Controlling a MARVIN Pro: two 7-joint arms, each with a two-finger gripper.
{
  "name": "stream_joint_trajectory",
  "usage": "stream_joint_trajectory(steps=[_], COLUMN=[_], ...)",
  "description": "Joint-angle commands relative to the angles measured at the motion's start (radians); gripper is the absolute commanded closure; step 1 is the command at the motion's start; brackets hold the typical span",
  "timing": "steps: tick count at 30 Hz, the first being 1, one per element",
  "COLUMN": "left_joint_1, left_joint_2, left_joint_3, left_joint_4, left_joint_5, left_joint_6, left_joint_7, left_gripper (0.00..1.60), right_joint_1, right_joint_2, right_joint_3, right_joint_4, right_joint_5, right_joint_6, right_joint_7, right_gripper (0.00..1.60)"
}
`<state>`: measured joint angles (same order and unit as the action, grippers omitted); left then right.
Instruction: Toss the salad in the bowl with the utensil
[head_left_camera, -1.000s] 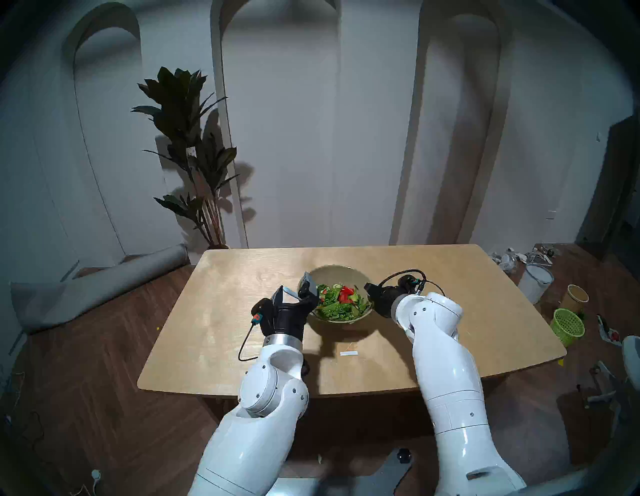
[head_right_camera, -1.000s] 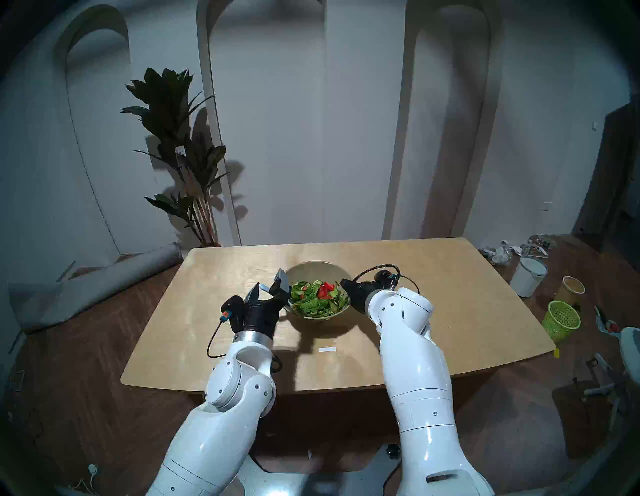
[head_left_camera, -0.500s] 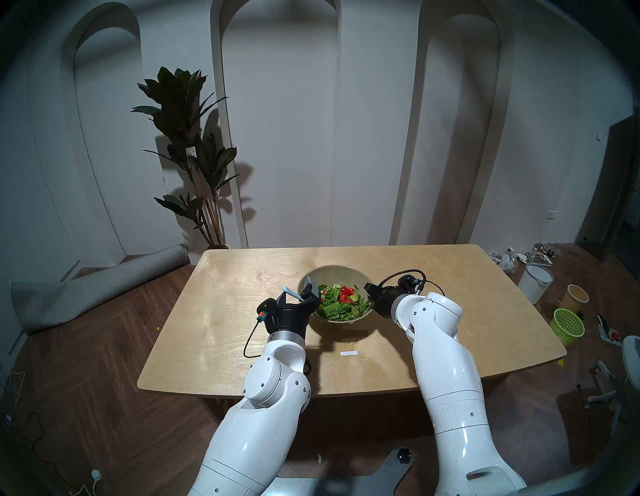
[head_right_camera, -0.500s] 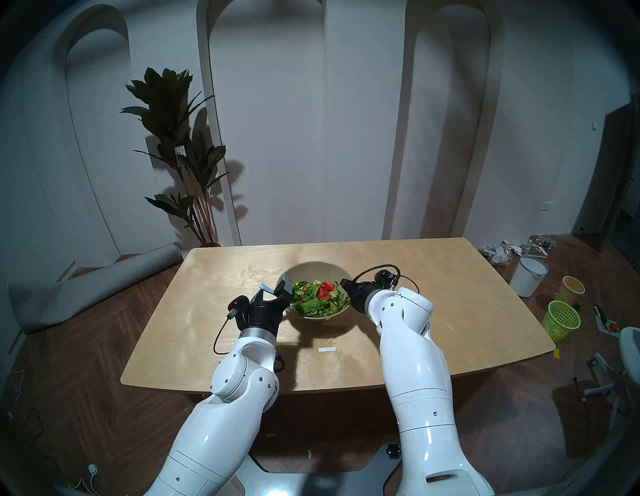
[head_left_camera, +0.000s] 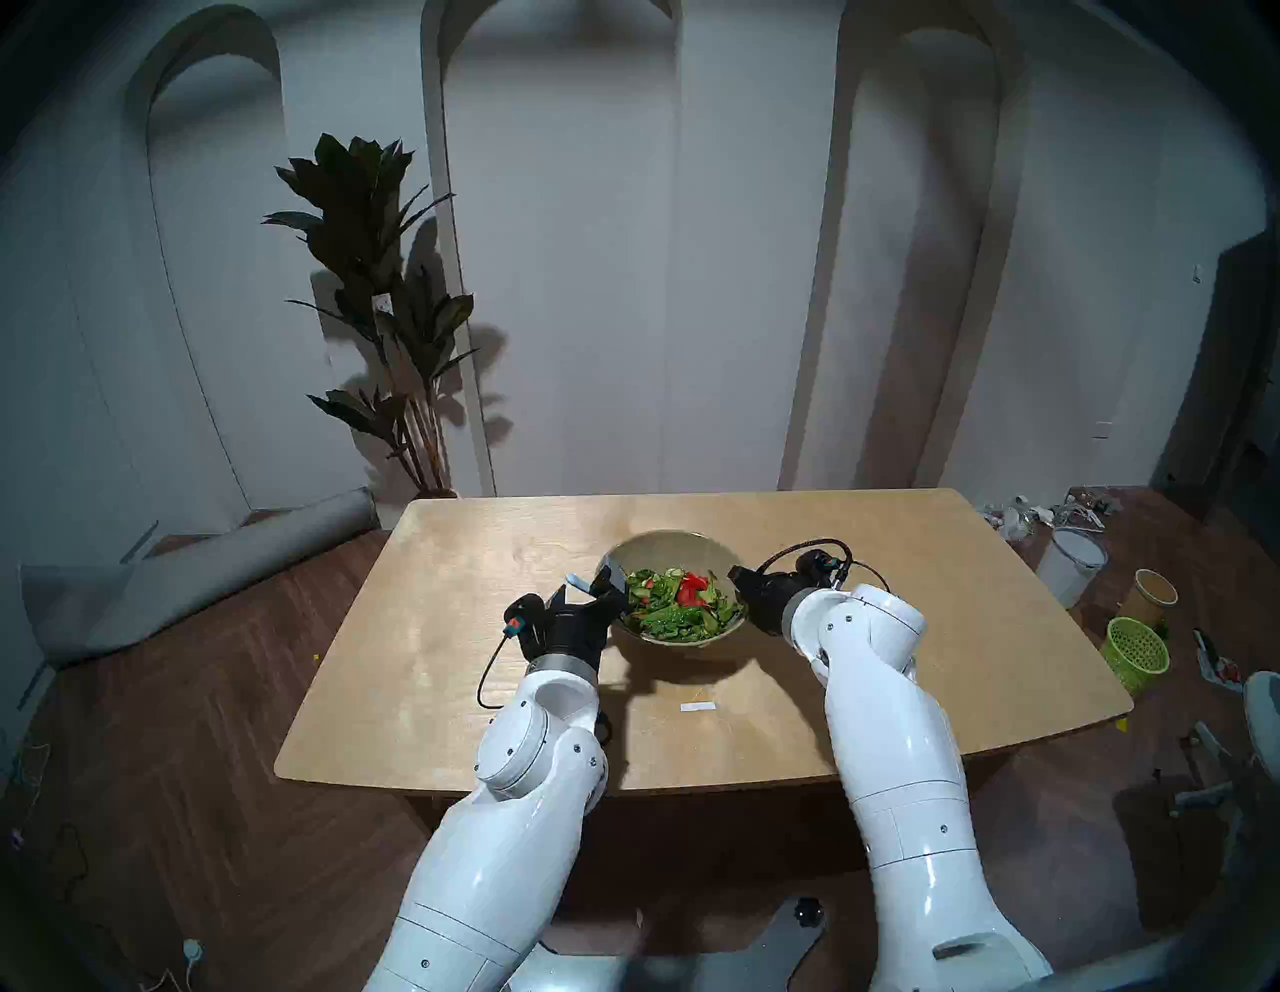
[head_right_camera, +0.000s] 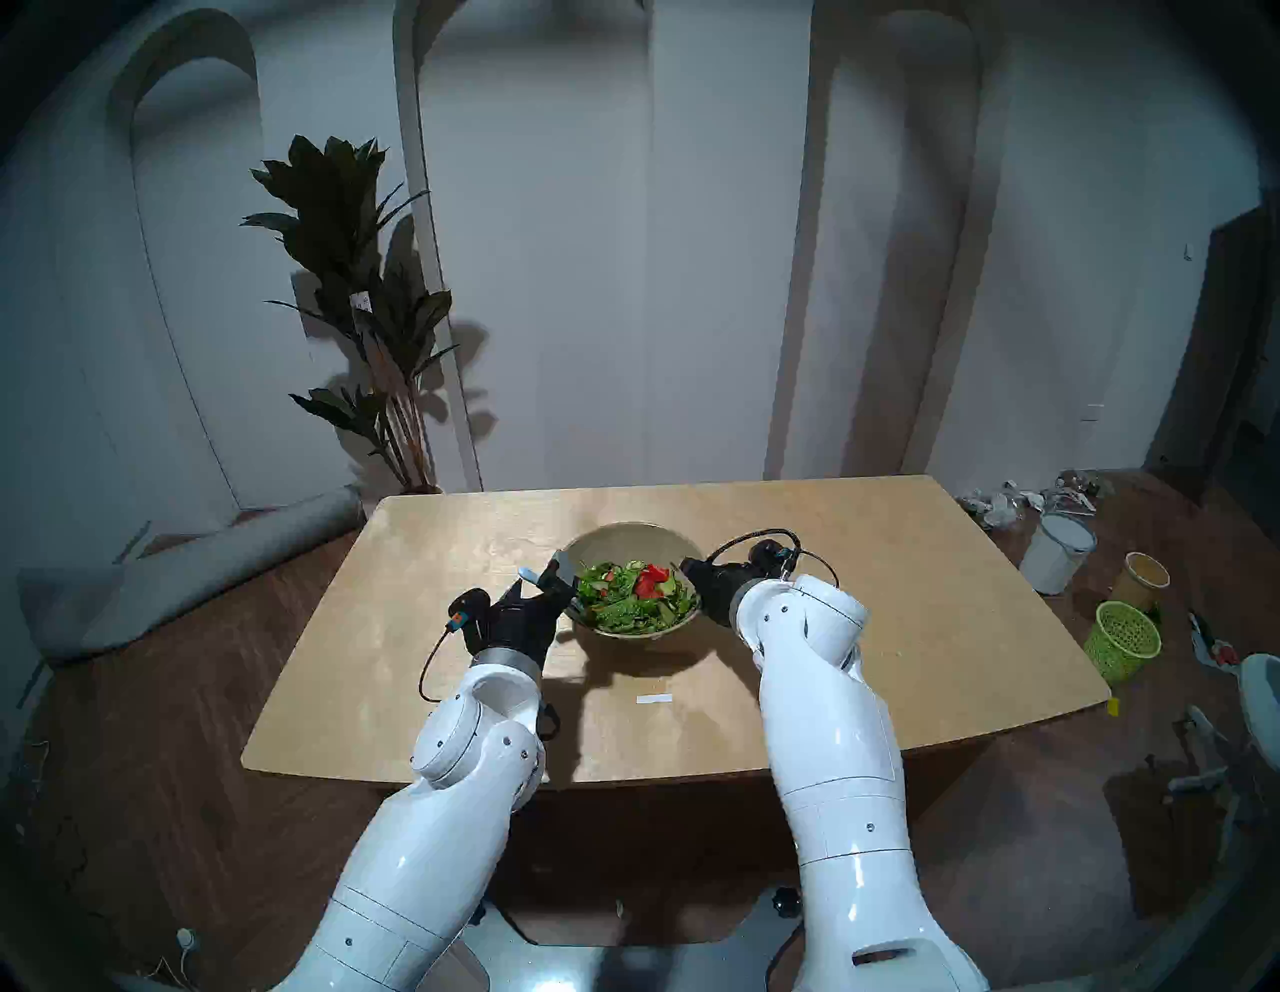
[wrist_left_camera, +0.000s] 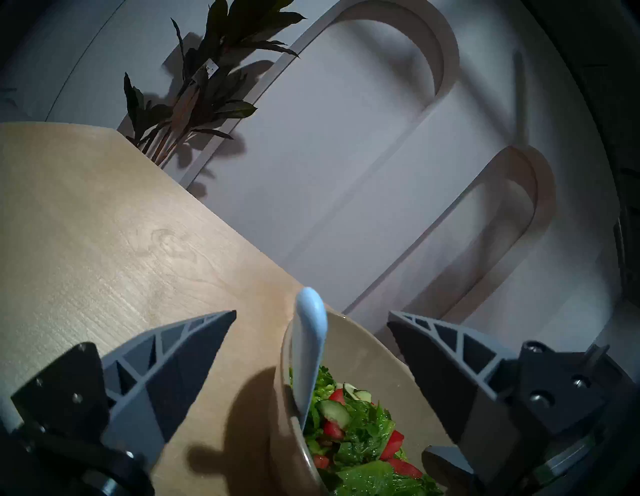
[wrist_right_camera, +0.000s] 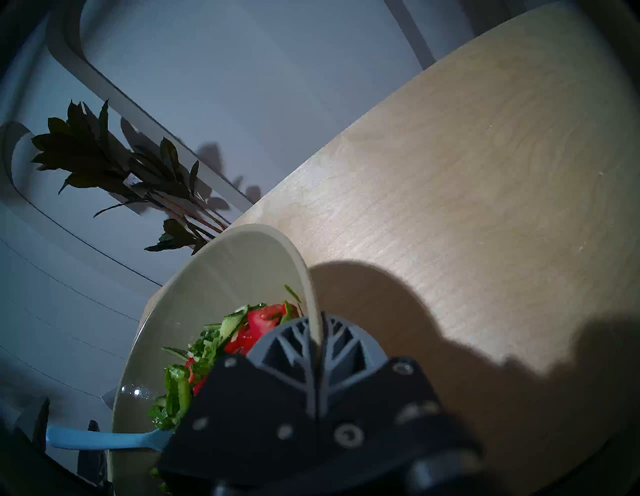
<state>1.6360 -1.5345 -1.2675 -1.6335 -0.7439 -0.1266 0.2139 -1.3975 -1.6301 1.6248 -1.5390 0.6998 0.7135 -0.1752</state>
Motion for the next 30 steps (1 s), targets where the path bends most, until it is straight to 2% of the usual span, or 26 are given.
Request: stream_joint_trajectory(steps=[1,6,9,13,20,22,23,25,30], left_joint_1=[-0.024,-0.024,-0.023,-0.023,-0.023,-0.023,-0.023,-0.023,-0.020], left_joint_2=[0.000,-0.004,-0.008,-0.009,-0.005,-0.005,-0.005,-0.004,0.007], left_joint_3=[0.003,0.003,0.005,0.010,0.014,0.015,0.015,0.016,0.029], left_joint_4=[-0.017,-0.015,-0.014,-0.019,-0.023,-0.023,-0.023,-0.022,-0.039], left_joint_5=[0.004,0.004,0.007,0.015,0.022,0.021,0.024,0.021,0.036], left_joint_6=[0.002,0.010,0.007,0.002,0.000,0.001,0.001,0.000,0.003], left_joint_7=[-0.008,-0.003,-0.005,-0.005,-0.008,-0.008,-0.006,-0.012,-0.022], left_gripper=[0.86,0.90,1.09,1.14,1.09,1.11,1.37,1.60,1.60], right_joint_1=[0.007,0.007,0.007,0.007,0.007,0.007,0.007,0.007,0.007], right_joint_2=[0.000,0.000,0.000,0.000,0.000,0.000,0.000,0.000,0.000], right_joint_3=[0.002,0.002,0.002,0.002,0.002,0.002,0.002,0.002,0.002], right_joint_4=[-0.017,-0.017,-0.017,-0.017,-0.017,-0.017,-0.017,-0.017,-0.016], right_joint_5=[0.002,0.002,0.002,0.002,0.002,0.002,0.002,0.002,0.002], right_joint_6=[-0.004,-0.004,-0.004,-0.004,-0.004,-0.004,-0.004,-0.004,-0.004], right_joint_7=[0.002,0.002,0.002,0.002,0.002,0.002,0.002,0.002,0.002], right_gripper=[1.60,1.60,1.60,1.60,1.60,1.60,1.60,1.60,1.60])
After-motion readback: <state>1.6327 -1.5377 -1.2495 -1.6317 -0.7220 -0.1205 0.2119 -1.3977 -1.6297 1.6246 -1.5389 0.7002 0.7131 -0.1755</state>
